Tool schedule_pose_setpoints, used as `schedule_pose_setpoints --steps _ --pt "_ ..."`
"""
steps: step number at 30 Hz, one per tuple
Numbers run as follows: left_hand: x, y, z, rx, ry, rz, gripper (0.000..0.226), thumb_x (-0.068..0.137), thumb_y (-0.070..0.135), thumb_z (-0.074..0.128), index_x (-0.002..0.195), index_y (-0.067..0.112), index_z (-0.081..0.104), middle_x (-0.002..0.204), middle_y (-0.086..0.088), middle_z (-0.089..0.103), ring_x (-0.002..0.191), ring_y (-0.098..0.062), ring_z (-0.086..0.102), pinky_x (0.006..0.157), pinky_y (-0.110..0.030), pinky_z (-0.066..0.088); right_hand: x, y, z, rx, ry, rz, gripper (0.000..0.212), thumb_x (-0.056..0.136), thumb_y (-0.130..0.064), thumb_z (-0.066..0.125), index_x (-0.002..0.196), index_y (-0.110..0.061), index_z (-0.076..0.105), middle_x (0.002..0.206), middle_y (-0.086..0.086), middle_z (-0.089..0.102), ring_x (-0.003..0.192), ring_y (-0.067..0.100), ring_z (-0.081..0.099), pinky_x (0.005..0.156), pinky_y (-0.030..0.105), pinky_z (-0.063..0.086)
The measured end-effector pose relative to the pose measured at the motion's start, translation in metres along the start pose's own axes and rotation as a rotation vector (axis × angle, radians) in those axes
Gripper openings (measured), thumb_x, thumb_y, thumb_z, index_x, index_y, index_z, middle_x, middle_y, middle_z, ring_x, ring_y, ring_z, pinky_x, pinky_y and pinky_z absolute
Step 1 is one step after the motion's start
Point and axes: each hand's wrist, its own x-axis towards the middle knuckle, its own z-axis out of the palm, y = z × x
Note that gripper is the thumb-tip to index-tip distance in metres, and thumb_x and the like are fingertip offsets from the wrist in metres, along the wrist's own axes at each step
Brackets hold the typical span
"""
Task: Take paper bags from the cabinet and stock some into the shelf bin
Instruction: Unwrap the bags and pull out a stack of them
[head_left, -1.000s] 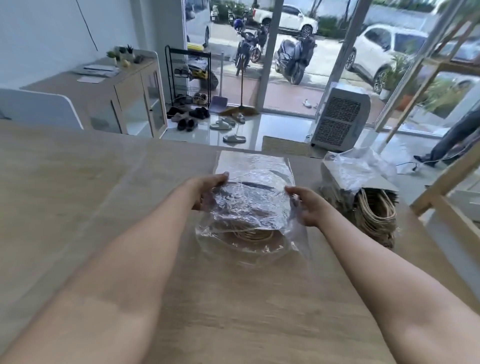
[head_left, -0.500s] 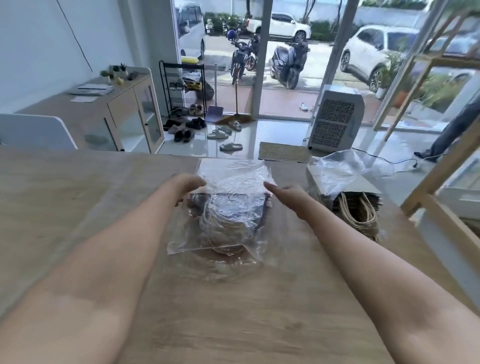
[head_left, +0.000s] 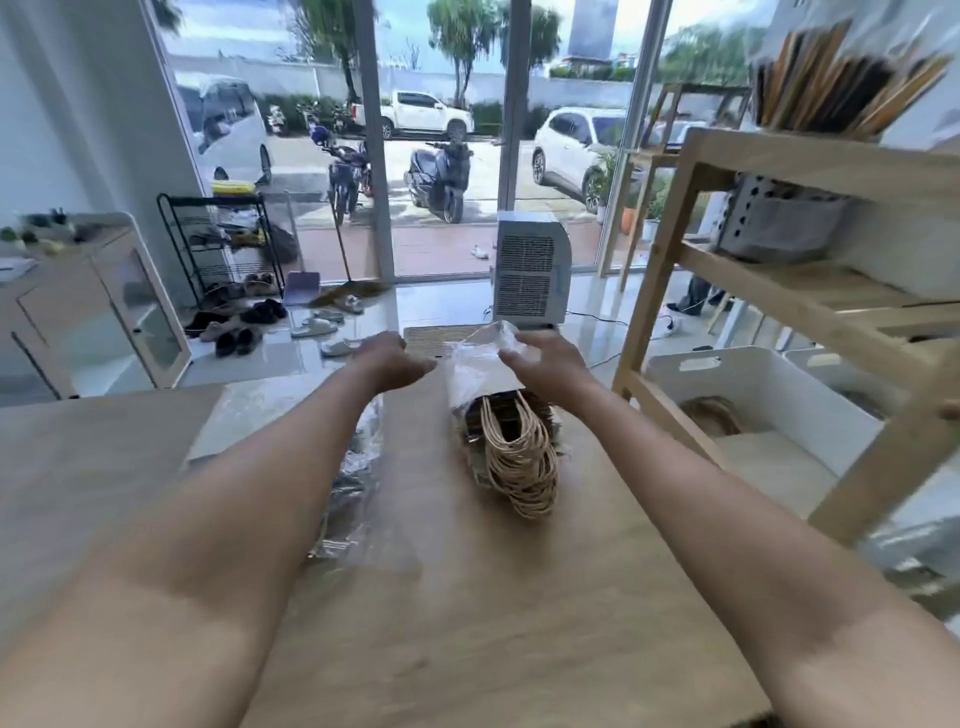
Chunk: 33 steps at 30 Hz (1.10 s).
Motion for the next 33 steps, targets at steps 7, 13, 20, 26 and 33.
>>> schedule_pose_setpoints --steps 7,13,20,26,33 --pt "0.001 0.034 0.059 -0.12 -0.078 0.019 0.086 0.08 0.054 0.069 0.145 0.005 0.04 0.146 -0.016 0.047 0.134 -0.031 0.045 0.11 -0.036 0.039 -0.014 0.057 -0.019 0.151 0.043 0.262 0.037 0.092 -0.019 0.051 0.123 -0.001 0.062 0.13 0.013 0.062 0.121 0.027 0.056 0.1 0.03 0.043" --pt "0.007 0.047 0.082 -0.088 -0.004 -0.066 0.06 0.081 0.033 0.063 0.133 0.006 0.051 0.133 -0.019 0.055 0.117 -0.034 0.056 0.094 -0.035 0.05 -0.008 0.082 -0.001 0.332 0.018 0.431 0.036 0.083 -0.01 0.047 0.108 0.01 0.063 0.078 0.012 0.055 0.076 0.017 0.044 0.068 0.029 0.037" --pt "0.013 0.048 0.081 -0.129 -0.018 -0.068 0.029 0.089 0.02 0.051 0.104 -0.003 0.059 0.099 -0.02 0.06 0.088 -0.034 0.062 0.062 -0.029 0.044 -0.004 0.081 0.006 0.38 0.006 0.366 0.037 0.09 -0.015 0.046 0.124 -0.01 0.061 0.106 0.004 0.059 0.1 0.018 0.054 0.086 0.03 0.045" --pt "0.022 0.036 0.078 -0.218 -0.026 -0.06 0.046 0.093 0.025 0.05 0.118 -0.013 0.057 0.113 -0.031 0.063 0.073 -0.028 0.053 0.083 -0.045 0.059 -0.003 0.082 0.009 0.12 -0.035 0.36 0.05 0.082 -0.014 0.06 0.128 -0.012 0.041 0.116 0.008 0.058 0.093 0.019 0.052 0.054 0.019 0.035" --pt "0.022 0.032 0.076 -0.189 -0.046 -0.026 0.045 0.097 0.03 0.047 0.119 -0.008 0.058 0.106 -0.027 0.067 0.075 -0.027 0.057 0.083 -0.04 0.056 0.004 0.086 0.01 -0.057 0.1 0.415 0.013 0.081 -0.006 0.054 0.075 -0.007 0.065 0.079 0.007 0.064 0.076 0.023 0.056 0.06 0.021 0.039"
